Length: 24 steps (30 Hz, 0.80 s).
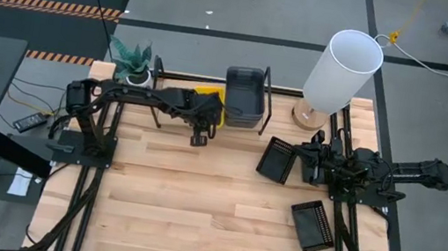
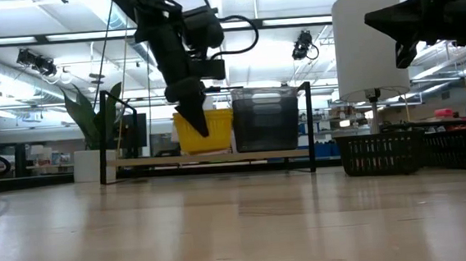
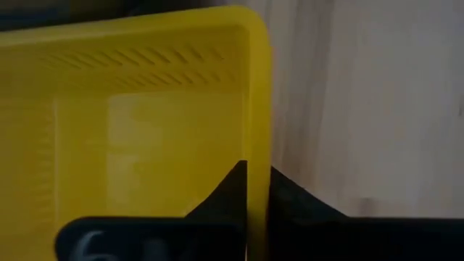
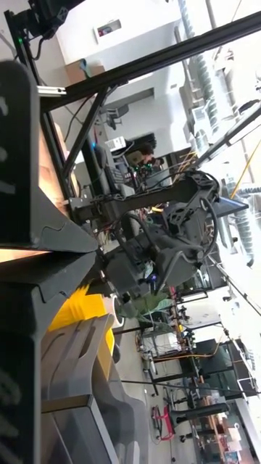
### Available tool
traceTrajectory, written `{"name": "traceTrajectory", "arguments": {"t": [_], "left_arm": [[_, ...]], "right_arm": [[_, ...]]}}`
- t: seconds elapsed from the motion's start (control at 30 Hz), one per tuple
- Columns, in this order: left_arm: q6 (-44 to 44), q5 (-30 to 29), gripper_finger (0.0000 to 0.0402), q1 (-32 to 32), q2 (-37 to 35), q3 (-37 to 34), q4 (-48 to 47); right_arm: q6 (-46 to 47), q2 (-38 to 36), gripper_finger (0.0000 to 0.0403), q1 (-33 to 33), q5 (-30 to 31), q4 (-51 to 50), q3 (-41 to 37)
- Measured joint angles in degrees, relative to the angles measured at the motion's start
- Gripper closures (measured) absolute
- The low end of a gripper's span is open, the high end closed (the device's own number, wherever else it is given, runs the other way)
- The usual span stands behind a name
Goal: Stack baskets on shelf by color
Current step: Put the stacked yellow bins on the shelf
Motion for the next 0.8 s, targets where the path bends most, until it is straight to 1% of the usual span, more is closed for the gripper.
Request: {"name": "traceTrajectory", "arguments": {"t": [0.1,0.3,0.47,0.63,0.8], "left_arm": [[1.4,-2.6,0.0358,-0.7,0.0,0.0,0.1],[0.4,-9.8,0.0292,-1.5,0.0,0.0,0.3],[-2.3,-11.4,0.0253,-1.5,0.0,0.0,0.4],[-3.9,-13.3,0.0242,-1.5,0.0,0.0,1.0],[-5.7,-14.6,0.0250,-1.5,0.0,0.0,2.8]], "right_arm": [[0.0,0.0,0.0387,0.0,0.0,0.0,0.0],[0.0,0.0,0.0387,0.0,0.0,0.0,0.0],[0.0,0.0,0.0387,0.0,0.0,0.0,0.0],[0.0,0.0,0.0387,0.0,0.0,0.0,0.0],[0.0,0.0,0.0387,0.0,0.0,0.0,0.0]]}}
